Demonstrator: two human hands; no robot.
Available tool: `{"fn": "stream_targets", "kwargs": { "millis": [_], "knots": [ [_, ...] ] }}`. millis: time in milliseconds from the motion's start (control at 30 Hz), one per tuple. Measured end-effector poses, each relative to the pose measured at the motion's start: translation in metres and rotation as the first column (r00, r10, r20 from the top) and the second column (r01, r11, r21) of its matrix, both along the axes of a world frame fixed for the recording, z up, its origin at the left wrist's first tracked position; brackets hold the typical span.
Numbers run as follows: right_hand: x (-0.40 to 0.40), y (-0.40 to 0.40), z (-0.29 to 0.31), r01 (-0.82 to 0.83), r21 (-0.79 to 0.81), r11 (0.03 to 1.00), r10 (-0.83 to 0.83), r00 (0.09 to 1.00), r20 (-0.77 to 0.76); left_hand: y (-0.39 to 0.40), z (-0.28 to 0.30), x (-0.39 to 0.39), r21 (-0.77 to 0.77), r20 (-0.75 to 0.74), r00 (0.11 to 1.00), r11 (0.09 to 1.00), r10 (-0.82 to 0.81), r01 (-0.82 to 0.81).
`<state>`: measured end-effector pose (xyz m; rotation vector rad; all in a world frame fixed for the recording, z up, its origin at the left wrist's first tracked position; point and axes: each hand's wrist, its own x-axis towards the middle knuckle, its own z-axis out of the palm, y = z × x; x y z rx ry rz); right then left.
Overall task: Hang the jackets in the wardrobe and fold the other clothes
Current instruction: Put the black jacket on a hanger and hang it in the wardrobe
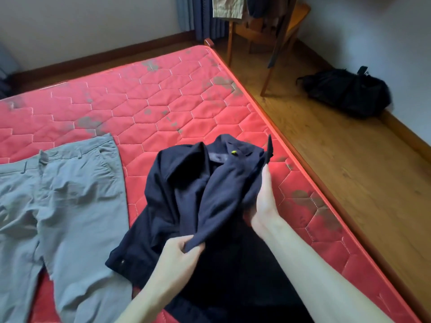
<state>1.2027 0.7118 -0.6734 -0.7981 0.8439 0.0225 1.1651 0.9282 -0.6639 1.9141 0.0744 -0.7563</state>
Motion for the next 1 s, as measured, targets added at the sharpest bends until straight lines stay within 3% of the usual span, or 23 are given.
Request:
{"fn": "stream_targets", "kwargs": {
  "millis": [67, 133, 233, 300, 367, 433, 500, 600, 667, 767, 900, 1000],
  "knots": [
    [0.013, 0.000, 0.006, 0.037, -0.043, 0.998, -0.035, 0.998, 0.053, 0.010, -0.003, -0.021, 0.073, 0.026, 0.994, 0.991, -0.110, 0.108],
    [0.015, 0.007, 0.008, 0.027, -0.359, 0.933, -0.051, 0.997, -0.057, 0.020, -0.005, -0.034, 0.169, 0.043, 0.979, 0.967, -0.201, 0.192],
    [0.001, 0.029, 0.013, -0.115, -0.709, 0.696, 0.089, 0.993, -0.074, 0.031, 0.001, -0.046, 0.295, 0.120, 0.953, 0.926, -0.279, 0.234],
    [-0.012, 0.045, 0.012, -0.205, -0.834, 0.513, 0.229, 0.969, -0.096, 0.034, 0.016, -0.047, 0.250, 0.295, 0.940, 0.963, -0.172, 0.098],
    [-0.028, 0.063, 0.011, -0.288, -0.891, 0.350, 0.313, 0.933, -0.179, 0.033, 0.028, -0.036, 0.149, 0.470, 0.883, 0.985, 0.008, -0.088],
    [-0.047, 0.083, 0.019, -0.340, -0.922, 0.183, 0.396, 0.884, -0.248, 0.026, 0.041, -0.021, 0.046, 0.552, 0.821, 0.978, 0.144, -0.203],
    [-0.069, 0.101, 0.027, -0.359, -0.933, 0.026, 0.531, 0.796, -0.291, 0.015, 0.054, -0.004, 0.003, 0.561, 0.809, 0.977, 0.176, -0.215],
    [-0.094, 0.124, 0.029, -0.413, -0.906, -0.096, 0.674, 0.643, -0.364, 0.005, 0.064, 0.018, 0.106, 0.508, 0.857, 0.980, 0.093, -0.169],
    [-0.106, 0.131, 0.024, -0.416, -0.900, -0.130, 0.716, 0.589, -0.375, 0.009, 0.062, 0.027, 0.199, 0.485, 0.873, 0.967, 0.043, -0.158],
    [-0.120, 0.127, 0.020, -0.377, -0.920, -0.109, 0.745, 0.581, -0.327, 0.021, 0.061, 0.029, 0.178, 0.470, 0.882, 0.974, 0.041, -0.140],
    [-0.127, 0.113, 0.008, -0.181, -0.980, 0.083, 0.577, 0.810, -0.101, 0.038, 0.067, 0.024, -0.012, 0.365, 0.915, 0.983, 0.175, -0.183],
    [-0.117, 0.107, 0.004, -0.132, -0.986, 0.107, 0.439, 0.895, -0.072, 0.049, 0.074, 0.018, -0.192, 0.163, 0.955, 0.957, 0.249, -0.217]
  ]
}}
